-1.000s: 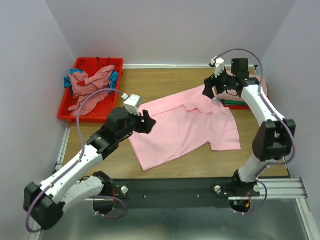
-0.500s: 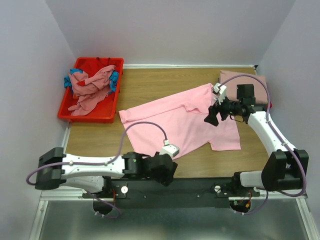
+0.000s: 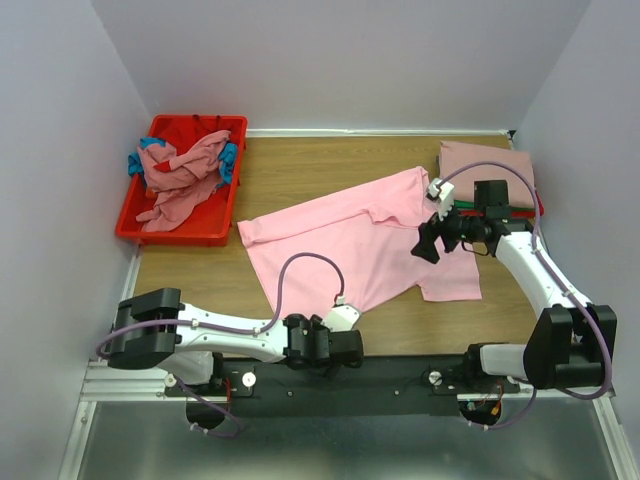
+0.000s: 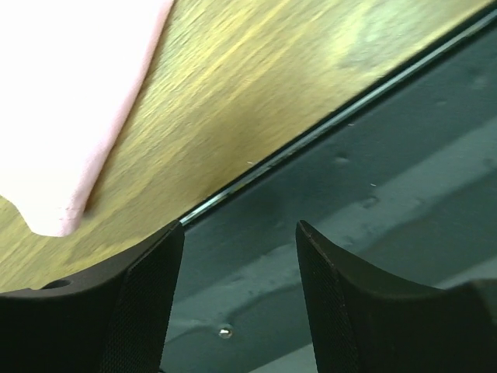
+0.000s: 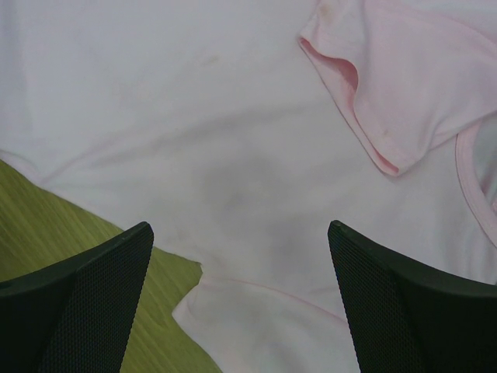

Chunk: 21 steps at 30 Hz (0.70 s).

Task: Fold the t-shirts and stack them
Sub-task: Fold the tshirt

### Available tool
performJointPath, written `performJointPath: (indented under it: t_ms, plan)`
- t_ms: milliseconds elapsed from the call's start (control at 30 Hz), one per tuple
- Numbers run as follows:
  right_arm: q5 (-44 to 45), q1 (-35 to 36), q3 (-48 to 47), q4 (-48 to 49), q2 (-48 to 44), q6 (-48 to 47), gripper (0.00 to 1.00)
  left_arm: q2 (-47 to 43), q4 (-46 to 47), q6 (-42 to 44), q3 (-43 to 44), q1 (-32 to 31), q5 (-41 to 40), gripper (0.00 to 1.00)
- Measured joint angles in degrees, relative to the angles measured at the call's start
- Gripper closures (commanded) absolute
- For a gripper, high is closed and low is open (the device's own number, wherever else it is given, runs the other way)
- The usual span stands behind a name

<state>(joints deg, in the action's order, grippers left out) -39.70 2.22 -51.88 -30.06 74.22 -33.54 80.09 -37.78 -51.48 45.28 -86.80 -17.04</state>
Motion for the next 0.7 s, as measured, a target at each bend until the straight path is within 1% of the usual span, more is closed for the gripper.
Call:
performJointPath:
  t_ms: [100, 267, 433, 567, 700]
  plan:
    - [0.0, -0.1, 0.2, 0.0, 0.0, 0.0, 0.00, 2.3, -1.9, -0.4, 1.1, -0.2, -0.9, 0.34]
    - [0.0, -0.1, 0.5, 0.0, 0.0, 0.0, 0.00, 3.0, -3.9, -0.6, 1.9, -0.3, -1.7, 0.36]
    - [0.0, -0.4, 0.5, 0.0, 0.0, 0.0, 0.00, 3.7, -4.9, -0.6, 2.1, 0.3, -1.9, 0.42]
    - [0.0, -0.5, 0.5, 0.0, 0.0, 0.0, 0.00, 4.1, -6.8, -0.9, 2.2, 2.6, -3.3, 0.45]
    - [0.0, -0.5, 0.5, 0.0, 0.0, 0.0, 0.00, 4.1, -8.4, -0.9, 3.3, 5.7, -5.1, 0.45]
